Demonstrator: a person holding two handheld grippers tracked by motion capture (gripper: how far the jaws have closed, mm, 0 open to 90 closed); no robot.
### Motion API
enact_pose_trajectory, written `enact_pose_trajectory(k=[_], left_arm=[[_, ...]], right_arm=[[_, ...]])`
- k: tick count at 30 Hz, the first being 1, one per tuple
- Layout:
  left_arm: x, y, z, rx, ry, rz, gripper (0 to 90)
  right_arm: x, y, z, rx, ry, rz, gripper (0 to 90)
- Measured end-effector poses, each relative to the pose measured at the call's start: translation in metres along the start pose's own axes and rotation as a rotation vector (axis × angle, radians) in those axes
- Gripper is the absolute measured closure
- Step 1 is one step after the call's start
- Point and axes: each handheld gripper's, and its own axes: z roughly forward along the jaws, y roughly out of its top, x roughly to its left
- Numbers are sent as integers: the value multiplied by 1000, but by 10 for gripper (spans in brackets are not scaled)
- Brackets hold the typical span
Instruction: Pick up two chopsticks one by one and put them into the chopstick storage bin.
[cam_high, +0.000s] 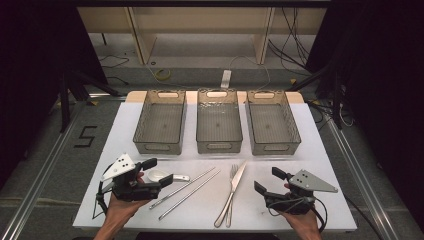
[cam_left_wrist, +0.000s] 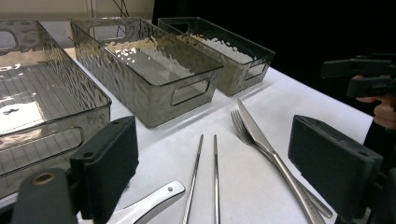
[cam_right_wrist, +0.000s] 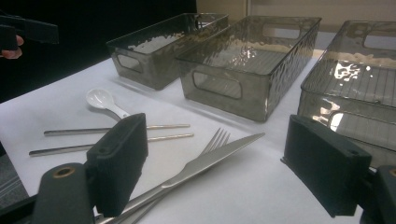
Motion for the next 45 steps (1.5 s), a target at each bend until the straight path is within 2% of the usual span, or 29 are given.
enact_pose_trajectory(k=[8, 10, 12, 13, 17, 20, 23, 27, 30, 33, 36, 40, 45], left_arm=[[4, 3, 4, 68, 5, -13, 155], [6, 6, 6, 119, -9, -19, 157], [7, 8, 9, 150, -17, -35, 162], [7, 9, 10, 168, -4, -27, 169], [8, 16, 17, 292, 30, 33, 176], [5, 20, 23, 345, 59, 76, 225], [5, 23, 33, 455, 80, 108, 253], [5, 22, 47, 577, 74, 108, 299], [8, 20, 54, 602, 80, 119, 344], [10, 17, 61, 669, 60, 102, 348], [10, 14, 67, 710, 59, 115, 382], [12, 7, 77, 803, 42, 115, 409], [13, 0, 88, 878, 22, 122, 495]], right_arm=[[0, 1, 0, 3, 5, 6, 230], [-1, 1, 0, 8, 4, 6, 232], [-1, 1, 1, 17, 6, 14, 237], [-2, 0, 1, 25, 8, 15, 238], [-2, 0, 2, 42, 9, 17, 241], [-1, 0, 3, 51, 3, 6, 242], [-1, 0, 3, 56, 1, 6, 246], [-2, -1, 4, 67, 1, 11, 246], [-2, -1, 5, 75, 4, 8, 246], [-2, 0, 4, 75, 3, 10, 247], [-3, -1, 4, 77, 5, 12, 249], [-2, -1, 5, 79, 7, 6, 249], [-1, -1, 5, 83, 12, 7, 250]])
